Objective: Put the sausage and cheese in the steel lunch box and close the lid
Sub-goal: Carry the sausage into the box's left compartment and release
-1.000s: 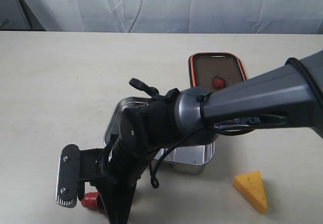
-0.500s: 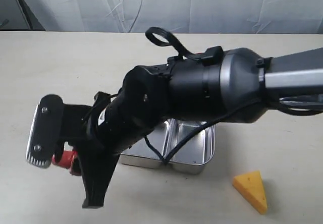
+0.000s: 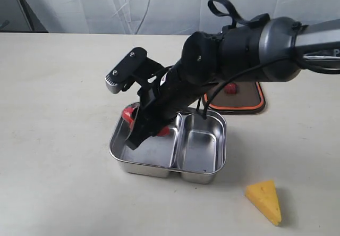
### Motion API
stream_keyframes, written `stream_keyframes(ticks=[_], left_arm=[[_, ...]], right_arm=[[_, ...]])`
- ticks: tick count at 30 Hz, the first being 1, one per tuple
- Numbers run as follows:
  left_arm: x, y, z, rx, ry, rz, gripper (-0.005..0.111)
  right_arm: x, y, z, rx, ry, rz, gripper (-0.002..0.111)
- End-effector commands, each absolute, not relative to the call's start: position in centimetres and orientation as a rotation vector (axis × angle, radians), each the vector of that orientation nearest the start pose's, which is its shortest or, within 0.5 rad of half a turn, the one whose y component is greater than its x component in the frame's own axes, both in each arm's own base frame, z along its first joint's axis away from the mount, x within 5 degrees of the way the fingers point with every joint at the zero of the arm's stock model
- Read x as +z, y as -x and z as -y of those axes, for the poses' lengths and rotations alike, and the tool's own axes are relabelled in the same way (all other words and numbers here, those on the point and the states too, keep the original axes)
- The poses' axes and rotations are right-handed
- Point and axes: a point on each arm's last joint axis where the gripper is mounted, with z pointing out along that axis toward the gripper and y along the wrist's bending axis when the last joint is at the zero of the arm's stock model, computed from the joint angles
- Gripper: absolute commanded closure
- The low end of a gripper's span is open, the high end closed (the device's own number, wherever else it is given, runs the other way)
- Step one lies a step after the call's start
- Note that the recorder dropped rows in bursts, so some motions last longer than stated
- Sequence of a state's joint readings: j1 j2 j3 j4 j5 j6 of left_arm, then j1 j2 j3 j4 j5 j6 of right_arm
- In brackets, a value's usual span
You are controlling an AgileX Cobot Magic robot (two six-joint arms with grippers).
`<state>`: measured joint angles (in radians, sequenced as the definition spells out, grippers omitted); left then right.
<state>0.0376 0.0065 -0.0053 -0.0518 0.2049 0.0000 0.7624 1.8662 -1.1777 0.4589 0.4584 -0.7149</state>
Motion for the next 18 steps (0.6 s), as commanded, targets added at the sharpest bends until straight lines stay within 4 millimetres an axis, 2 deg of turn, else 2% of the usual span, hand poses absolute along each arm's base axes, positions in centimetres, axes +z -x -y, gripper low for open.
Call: stream_keyframes(ticks=[1,4,6,11,15,18], left_arm=[[19.6,-5.6,-0.1,-0.024,0.071,-1.675,0.107],[19.6,-5.6,-0.1,-0.024,0.071,-1.675,0.107],[19.6,-5.6,-0.1,-0.024,0.071,-1.675,0.107],[19.6,-5.6,-0.1,-0.024,0.071,-1.675,0.107],[19.6,-5.6,-0.1,-0.024,0.071,-1.675,0.107],[19.6,-5.6,-0.1,-0.024,0.071,-1.675,0.107]], right_arm=[[16.7,-27.0,-28.0,0.439,1.361,-2.291,0.104],[16.5,-26.8,-27.9,0.449,1.361,-2.319,0.076],[16.5,-26.7,-27.8,0.444,1.384,-2.325,0.063],[16.7,-26.6,-27.7,0.442,1.374,-2.339,0.063],[18.6,-26.3,-27.3,0.447,1.318,-2.345,0.063],[20.5,-25.9,-26.0,0.35,1.246,-2.419,0.063]])
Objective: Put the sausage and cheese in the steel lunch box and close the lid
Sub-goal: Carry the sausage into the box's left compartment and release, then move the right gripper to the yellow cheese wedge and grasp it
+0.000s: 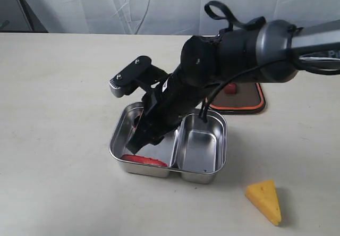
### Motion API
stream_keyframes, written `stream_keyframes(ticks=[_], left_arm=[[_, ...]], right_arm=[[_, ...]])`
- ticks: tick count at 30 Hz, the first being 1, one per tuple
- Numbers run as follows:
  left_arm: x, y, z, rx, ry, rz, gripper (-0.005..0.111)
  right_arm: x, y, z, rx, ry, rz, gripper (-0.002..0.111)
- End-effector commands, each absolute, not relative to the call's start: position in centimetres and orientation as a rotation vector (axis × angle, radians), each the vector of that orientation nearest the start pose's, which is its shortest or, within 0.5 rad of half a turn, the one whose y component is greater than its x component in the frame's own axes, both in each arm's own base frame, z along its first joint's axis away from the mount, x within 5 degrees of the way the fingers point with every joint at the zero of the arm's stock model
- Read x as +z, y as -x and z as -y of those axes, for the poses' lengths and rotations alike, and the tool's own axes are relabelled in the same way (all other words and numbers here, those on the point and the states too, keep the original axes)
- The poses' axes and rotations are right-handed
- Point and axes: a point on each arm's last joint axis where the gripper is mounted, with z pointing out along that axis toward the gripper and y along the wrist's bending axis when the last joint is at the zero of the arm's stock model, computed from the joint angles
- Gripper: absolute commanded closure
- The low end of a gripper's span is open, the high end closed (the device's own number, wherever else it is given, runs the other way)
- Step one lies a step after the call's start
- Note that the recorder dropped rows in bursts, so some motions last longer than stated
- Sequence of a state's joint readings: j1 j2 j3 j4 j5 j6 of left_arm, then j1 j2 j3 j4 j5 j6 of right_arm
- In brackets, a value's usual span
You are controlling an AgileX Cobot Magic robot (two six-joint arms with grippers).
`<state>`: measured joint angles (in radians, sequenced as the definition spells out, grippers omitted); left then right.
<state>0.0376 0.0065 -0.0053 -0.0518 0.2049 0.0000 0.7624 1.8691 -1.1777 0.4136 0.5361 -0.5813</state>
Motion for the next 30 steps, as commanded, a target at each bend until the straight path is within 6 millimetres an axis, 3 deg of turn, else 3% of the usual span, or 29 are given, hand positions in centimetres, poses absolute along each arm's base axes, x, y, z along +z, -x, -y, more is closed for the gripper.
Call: stream_keyframes(ticks=[1,7,13,17,26,30], left_arm=[[19.6,-5.6,-0.1,-0.024,0.071,-1.675,0.107],[19.6,-5.6,-0.1,-0.024,0.071,-1.675,0.107],[19.6,-5.6,-0.1,-0.024,0.071,-1.675,0.107],[19.6,-5.6,-0.1,-0.024,0.071,-1.675,0.107],[19.6,-5.6,-0.1,-0.024,0.071,-1.675,0.107],[19.6,-5.6,-0.1,-0.024,0.071,-1.675,0.107]], right_arm=[[21.1,-25.7,-25.2,0.287,1.201,-2.468,0.063],[23.1,-24.4,-20.7,-0.167,0.998,-2.77,0.063],[21.4,-22.8,-20.1,-0.125,0.992,-2.899,0.063],[20.1,-21.3,-18.5,-0.141,0.905,-2.902,0.063],[20.6,-18.5,-15.4,-0.12,0.705,-2.861,0.063],[18.9,-17.8,-14.2,-0.089,0.628,-2.899,0.063]])
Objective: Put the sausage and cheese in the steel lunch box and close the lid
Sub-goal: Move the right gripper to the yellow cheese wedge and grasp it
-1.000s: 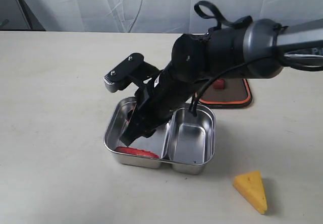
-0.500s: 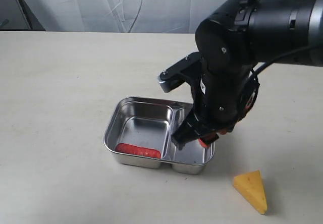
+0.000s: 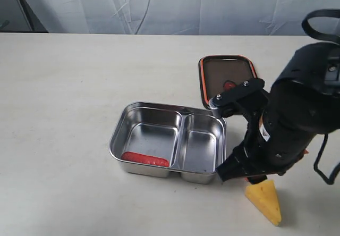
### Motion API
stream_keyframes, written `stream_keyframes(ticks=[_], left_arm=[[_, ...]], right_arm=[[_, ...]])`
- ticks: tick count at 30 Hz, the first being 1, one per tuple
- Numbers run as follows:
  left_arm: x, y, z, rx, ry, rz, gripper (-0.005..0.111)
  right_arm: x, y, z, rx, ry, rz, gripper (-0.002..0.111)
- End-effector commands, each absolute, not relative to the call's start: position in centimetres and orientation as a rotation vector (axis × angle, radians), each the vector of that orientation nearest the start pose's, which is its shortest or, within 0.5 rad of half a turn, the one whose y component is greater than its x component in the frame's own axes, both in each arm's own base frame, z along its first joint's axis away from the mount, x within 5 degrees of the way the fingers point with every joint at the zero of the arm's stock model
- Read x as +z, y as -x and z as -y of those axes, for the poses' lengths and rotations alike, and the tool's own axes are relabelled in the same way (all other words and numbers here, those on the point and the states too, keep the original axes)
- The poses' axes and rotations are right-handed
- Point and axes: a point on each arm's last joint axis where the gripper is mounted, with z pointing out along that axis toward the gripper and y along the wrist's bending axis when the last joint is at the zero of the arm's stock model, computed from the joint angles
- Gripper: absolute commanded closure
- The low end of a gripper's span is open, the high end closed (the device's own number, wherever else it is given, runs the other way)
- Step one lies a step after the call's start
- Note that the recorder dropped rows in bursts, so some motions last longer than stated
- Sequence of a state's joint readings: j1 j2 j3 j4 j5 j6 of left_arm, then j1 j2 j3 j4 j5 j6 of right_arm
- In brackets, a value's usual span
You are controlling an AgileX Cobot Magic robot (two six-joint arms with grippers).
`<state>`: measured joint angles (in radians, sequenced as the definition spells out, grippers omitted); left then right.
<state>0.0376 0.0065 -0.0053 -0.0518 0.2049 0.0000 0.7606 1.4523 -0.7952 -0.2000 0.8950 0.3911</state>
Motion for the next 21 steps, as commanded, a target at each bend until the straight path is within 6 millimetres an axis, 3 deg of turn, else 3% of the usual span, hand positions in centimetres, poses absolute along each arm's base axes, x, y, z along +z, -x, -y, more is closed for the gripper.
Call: stream_keyframes(ticks=[1,6,12,21], left_arm=[[19.6,-5.6,-0.1,-0.024,0.071,-1.675,0.107],[19.6,-5.6,-0.1,-0.024,0.071,-1.675,0.107],[19.6,-5.6,-0.1,-0.024,0.071,-1.675,0.107],[19.6,-5.6,-0.1,-0.024,0.071,-1.675,0.107]], right_arm=[[18.2,-17.6,-13.6,-0.073,0.586,-2.923,0.063],[16.4,-17.6,-11.5,0.0,0.43,-2.984,0.063],[16.3,-17.2,-12.3,0.188,0.501,-2.996,0.063],[16.3,-17.0,-11.9,0.13,0.534,-3.03,0.063]])
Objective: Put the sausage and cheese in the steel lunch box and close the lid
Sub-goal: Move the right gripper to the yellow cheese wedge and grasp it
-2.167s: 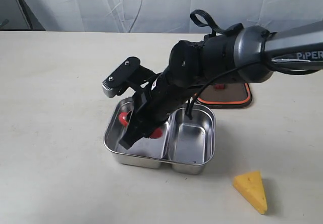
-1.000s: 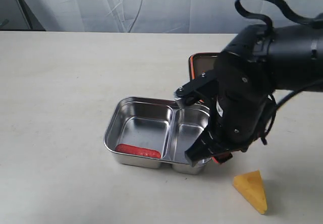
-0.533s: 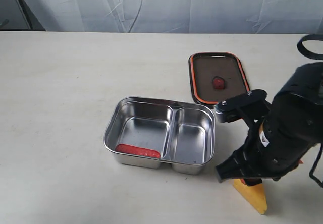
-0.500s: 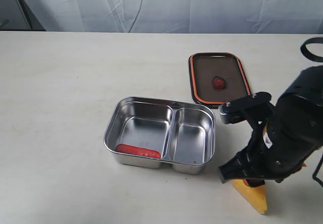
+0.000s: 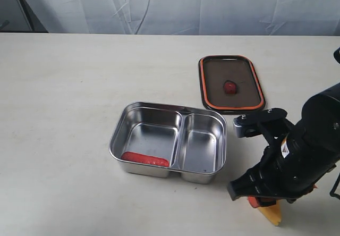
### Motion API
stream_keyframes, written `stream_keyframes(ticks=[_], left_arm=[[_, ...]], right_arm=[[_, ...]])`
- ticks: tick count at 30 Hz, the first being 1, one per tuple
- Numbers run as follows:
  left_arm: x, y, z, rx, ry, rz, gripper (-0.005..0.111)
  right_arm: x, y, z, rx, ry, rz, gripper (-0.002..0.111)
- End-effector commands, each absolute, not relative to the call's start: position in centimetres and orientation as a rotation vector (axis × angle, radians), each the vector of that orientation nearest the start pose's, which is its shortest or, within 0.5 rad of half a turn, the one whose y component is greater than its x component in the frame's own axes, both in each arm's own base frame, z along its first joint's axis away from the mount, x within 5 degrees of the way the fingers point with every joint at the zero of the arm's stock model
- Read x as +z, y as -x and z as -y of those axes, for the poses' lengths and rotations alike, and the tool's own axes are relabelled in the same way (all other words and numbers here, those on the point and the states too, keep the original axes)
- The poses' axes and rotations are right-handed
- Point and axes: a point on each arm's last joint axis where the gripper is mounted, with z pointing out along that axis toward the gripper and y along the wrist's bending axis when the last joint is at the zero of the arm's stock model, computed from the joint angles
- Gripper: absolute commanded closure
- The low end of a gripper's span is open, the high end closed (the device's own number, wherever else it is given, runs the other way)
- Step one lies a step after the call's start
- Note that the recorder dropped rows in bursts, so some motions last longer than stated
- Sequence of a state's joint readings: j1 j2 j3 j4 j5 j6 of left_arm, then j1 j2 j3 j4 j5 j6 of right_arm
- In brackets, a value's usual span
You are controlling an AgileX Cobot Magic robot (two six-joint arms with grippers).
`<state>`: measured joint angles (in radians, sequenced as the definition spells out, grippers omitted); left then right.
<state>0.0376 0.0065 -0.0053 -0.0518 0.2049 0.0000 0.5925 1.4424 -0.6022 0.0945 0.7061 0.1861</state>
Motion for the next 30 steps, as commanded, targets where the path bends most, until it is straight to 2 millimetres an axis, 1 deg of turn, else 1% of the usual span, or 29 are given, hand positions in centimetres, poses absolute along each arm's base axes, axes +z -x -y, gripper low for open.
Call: stream_keyframes(ticks=[1,15,16,20,22,26,30], left_arm=[[19.57,-5.6,-0.11,-0.024,0.071,-1.675,0.107],[19.57,-5.6,-0.11,-0.024,0.071,-1.675,0.107],[19.57,-5.6,-0.11,-0.024,0.071,-1.675,0.107],[19.57,-5.6,-0.11,-0.024,0.071,-1.675,0.107],[19.57,-5.6,-0.11,-0.024,0.071,-1.675,0.107],[19.57,-5.6,-0.11,-0.024,0.071,-1.675,0.107],[19.57,-5.6,-0.11,-0.024,0.071,-1.675,0.107]], right_arm=[[16.26,-16.96,-11.88,0.13,0.534,-3.03,0.063],[16.29,-16.93,-11.67,0.093,0.566,-3.036,0.063],[16.29,-16.94,-11.66,0.09,0.568,-3.035,0.061],[16.28,-16.96,-11.53,0.069,0.588,-3.031,0.041],[16.28,-17.0,-11.55,0.069,0.596,-3.025,0.037],[16.27,-17.21,-11.71,0.087,0.587,-3.003,0.037],[15.79,-17.62,-11.95,0.094,0.584,-2.985,0.037]])
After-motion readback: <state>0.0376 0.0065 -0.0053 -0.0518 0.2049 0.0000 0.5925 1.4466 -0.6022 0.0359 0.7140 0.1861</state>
